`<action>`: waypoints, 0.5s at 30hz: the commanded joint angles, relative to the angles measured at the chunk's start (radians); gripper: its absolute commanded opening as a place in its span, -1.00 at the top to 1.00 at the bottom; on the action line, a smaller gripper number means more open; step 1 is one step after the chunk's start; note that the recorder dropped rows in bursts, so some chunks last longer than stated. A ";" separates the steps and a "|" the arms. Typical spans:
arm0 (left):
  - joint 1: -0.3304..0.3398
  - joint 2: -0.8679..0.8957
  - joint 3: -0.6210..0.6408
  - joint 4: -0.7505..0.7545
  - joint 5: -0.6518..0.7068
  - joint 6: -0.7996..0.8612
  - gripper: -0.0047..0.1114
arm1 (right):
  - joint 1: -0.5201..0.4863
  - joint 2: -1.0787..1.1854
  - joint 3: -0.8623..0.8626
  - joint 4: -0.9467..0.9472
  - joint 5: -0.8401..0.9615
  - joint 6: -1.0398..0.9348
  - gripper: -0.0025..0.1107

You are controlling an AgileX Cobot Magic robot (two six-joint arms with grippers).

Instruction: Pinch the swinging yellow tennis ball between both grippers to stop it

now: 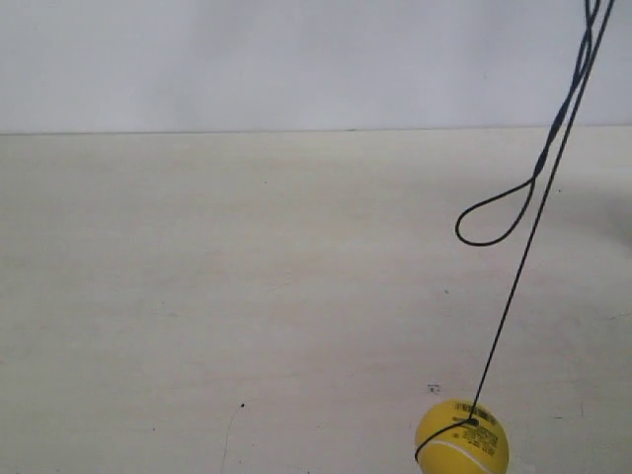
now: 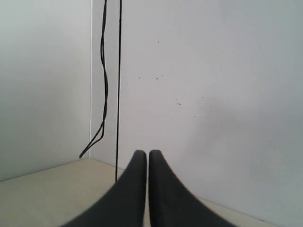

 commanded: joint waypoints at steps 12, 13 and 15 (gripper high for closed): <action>0.591 -0.007 -0.001 -0.007 0.001 -0.006 0.84 | 0.002 -0.007 -0.001 0.009 -0.002 0.005 0.96; 0.606 -0.007 -0.001 -0.007 0.001 -0.006 0.84 | 0.002 -0.007 -0.001 0.009 -0.002 0.005 0.96; 0.620 -0.007 -0.001 -0.007 0.001 -0.006 0.84 | 0.002 -0.007 -0.001 0.009 -0.005 0.005 0.96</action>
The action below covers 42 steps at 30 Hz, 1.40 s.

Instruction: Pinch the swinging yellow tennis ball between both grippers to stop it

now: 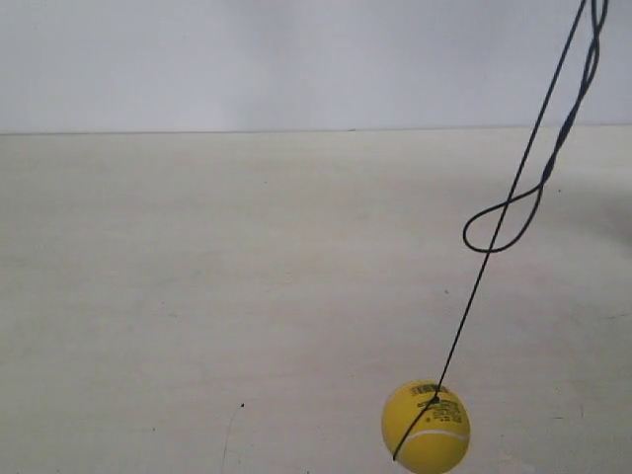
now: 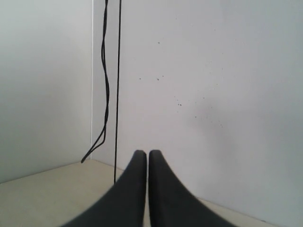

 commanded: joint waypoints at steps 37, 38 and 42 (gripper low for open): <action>0.098 -0.007 0.077 -0.477 0.001 0.002 0.84 | 0.002 -0.007 -0.001 0.007 -0.001 0.005 0.96; 0.098 -0.007 0.089 -0.477 0.001 0.002 0.84 | 0.002 -0.007 -0.001 0.007 -0.001 0.005 0.96; 0.098 -0.007 0.152 -0.477 0.001 0.002 0.84 | 0.002 -0.007 -0.001 0.007 -0.001 0.005 0.96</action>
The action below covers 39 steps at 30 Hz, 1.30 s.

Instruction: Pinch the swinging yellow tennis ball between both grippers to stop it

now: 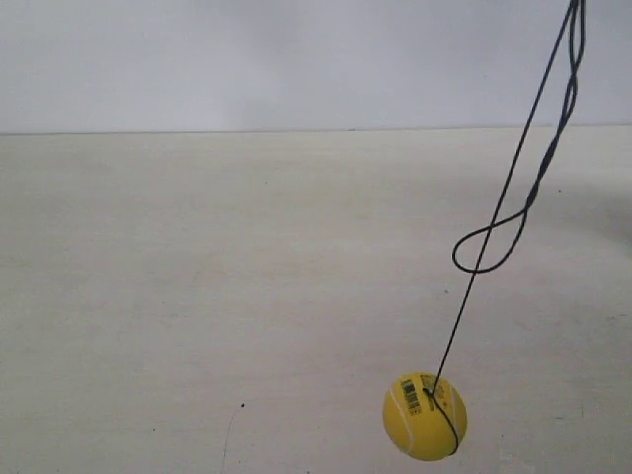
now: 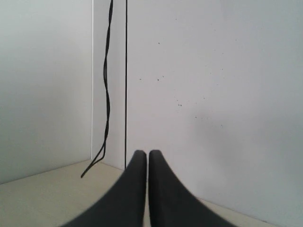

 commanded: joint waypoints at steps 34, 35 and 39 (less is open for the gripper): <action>0.004 -0.001 0.263 -0.007 0.115 0.000 0.84 | 0.002 -0.007 -0.001 0.003 -0.022 0.005 0.96; 0.004 -0.001 0.263 -0.007 0.115 0.000 0.84 | 0.002 -0.007 -0.001 0.003 -0.022 0.005 0.96; 0.004 -0.001 0.263 -0.007 0.115 0.000 0.84 | 0.002 -0.007 -0.001 0.003 -0.022 0.005 0.96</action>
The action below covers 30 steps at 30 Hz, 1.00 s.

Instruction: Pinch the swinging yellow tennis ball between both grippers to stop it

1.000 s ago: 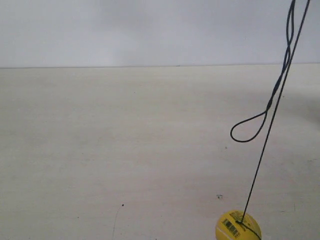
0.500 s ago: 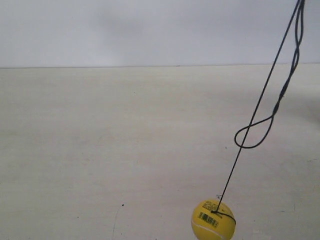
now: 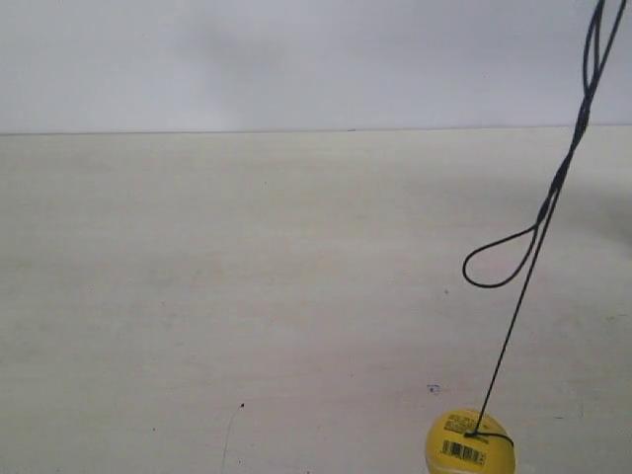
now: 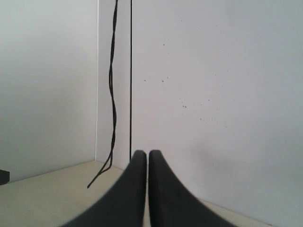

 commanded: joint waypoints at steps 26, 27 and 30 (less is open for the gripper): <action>0.004 -0.001 0.003 0.005 0.012 0.615 0.84 | 0.002 -0.007 -0.001 0.003 -0.010 0.005 0.96; 0.004 -0.001 0.003 0.005 0.012 0.615 0.84 | 0.002 -0.007 -0.001 0.003 -0.017 0.005 0.96; 0.004 -0.001 0.003 0.005 0.010 0.615 0.84 | 0.002 -0.007 -0.001 0.003 -0.022 0.005 0.96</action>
